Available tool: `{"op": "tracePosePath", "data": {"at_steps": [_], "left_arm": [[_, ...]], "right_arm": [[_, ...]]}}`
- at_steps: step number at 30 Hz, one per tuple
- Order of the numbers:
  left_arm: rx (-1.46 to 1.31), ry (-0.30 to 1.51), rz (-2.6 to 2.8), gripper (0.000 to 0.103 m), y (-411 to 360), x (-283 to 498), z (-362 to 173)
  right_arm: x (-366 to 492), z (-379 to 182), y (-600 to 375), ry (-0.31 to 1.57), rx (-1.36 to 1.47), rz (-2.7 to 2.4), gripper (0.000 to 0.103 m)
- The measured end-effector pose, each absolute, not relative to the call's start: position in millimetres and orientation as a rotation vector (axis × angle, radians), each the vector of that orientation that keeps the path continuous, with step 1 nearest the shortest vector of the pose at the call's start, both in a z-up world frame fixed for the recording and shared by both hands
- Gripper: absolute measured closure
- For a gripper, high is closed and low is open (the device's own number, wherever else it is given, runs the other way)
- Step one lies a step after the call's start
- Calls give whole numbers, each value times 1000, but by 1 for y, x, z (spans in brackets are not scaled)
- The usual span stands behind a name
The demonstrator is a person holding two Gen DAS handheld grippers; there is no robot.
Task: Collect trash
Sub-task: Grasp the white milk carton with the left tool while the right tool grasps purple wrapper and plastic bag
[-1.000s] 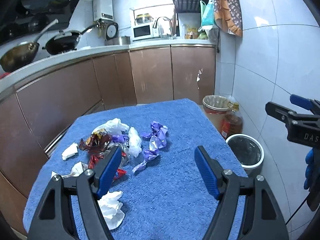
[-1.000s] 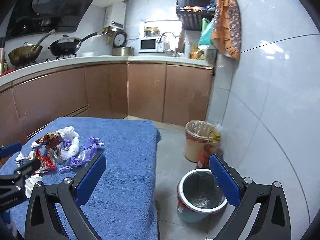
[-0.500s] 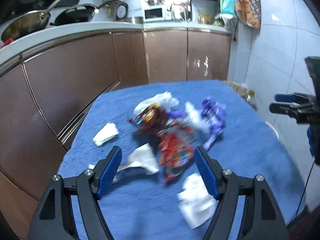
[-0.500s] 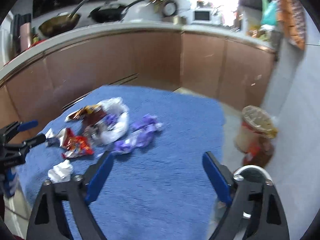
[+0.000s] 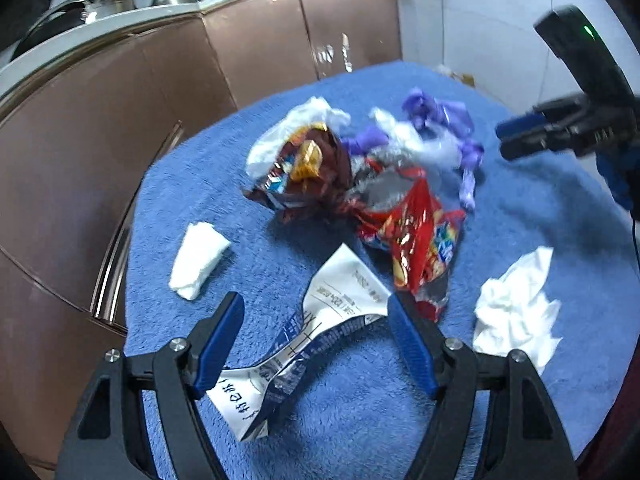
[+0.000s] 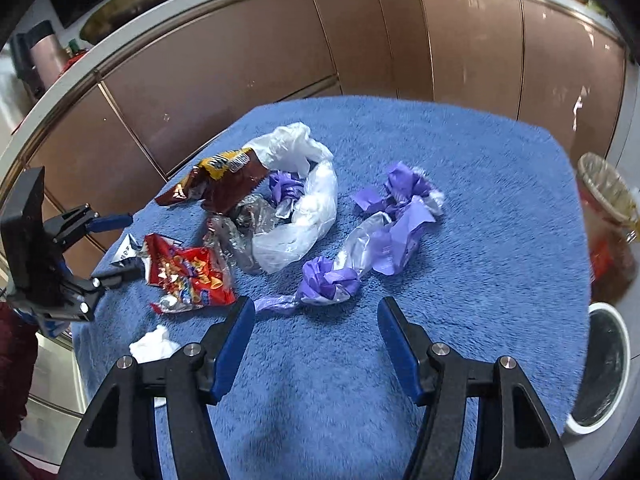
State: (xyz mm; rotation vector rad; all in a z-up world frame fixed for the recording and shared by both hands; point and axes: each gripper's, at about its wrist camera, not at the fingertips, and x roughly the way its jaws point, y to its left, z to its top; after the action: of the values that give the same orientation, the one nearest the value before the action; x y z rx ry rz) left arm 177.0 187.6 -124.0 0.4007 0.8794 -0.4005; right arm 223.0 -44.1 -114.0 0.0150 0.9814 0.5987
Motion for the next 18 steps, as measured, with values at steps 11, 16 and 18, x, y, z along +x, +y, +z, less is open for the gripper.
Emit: {"op": "tracePosePath", "data": {"at_steps": [11, 16, 18], "left_arm": [[369, 918, -413, 31, 215, 176, -121], [436, 956, -433, 32, 205, 179, -135], [434, 969, -444, 44, 202, 182, -138]], "right_arm": [[257, -143, -39, 1076, 141, 607, 47], [268, -148, -33, 1081, 151, 605, 51], [269, -148, -32, 1080, 150, 603, 52]]}}
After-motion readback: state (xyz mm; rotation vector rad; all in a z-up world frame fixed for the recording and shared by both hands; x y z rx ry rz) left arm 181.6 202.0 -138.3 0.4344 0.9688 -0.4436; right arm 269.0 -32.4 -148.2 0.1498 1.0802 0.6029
